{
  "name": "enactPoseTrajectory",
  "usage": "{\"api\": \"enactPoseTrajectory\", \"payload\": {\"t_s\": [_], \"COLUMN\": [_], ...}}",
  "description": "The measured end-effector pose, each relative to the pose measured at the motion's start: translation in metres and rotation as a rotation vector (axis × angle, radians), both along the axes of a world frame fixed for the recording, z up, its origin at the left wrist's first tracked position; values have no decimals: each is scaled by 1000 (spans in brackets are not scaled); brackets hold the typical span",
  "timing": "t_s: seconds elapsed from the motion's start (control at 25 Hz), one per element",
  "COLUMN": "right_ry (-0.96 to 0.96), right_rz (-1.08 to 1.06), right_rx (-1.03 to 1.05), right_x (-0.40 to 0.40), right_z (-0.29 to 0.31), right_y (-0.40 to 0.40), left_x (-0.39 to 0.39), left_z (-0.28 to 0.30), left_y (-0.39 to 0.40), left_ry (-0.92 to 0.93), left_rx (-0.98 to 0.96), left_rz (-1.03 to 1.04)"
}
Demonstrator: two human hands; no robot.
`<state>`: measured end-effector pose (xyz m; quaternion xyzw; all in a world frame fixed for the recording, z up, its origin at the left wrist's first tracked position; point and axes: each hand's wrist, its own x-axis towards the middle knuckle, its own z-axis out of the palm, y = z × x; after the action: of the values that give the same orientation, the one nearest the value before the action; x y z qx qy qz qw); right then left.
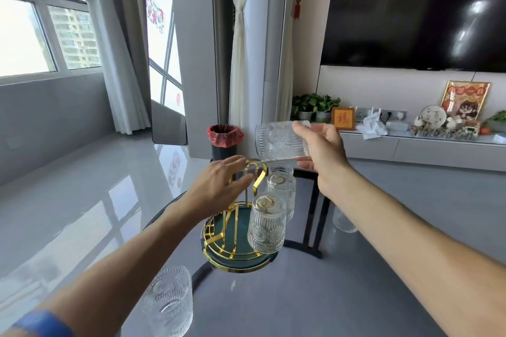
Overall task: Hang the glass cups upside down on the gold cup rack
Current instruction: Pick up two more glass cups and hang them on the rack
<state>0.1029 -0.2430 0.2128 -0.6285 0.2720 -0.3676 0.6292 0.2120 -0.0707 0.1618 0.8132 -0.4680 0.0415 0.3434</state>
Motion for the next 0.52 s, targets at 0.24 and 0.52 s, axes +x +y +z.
{"api": "enactPoseTrajectory", "payload": {"t_s": [0.24, 0.52], "right_ry": [281, 435], "right_rz": [13, 45], "right_rx": [-648, -443], "right_x": [67, 86], "right_z": [9, -10], "right_y": [-13, -25], "left_x": [16, 21], "left_z": [-27, -20], "left_y": [-2, 5], "left_ry": [-141, -150], "left_rx": [16, 41], "left_rz": [15, -37]}}
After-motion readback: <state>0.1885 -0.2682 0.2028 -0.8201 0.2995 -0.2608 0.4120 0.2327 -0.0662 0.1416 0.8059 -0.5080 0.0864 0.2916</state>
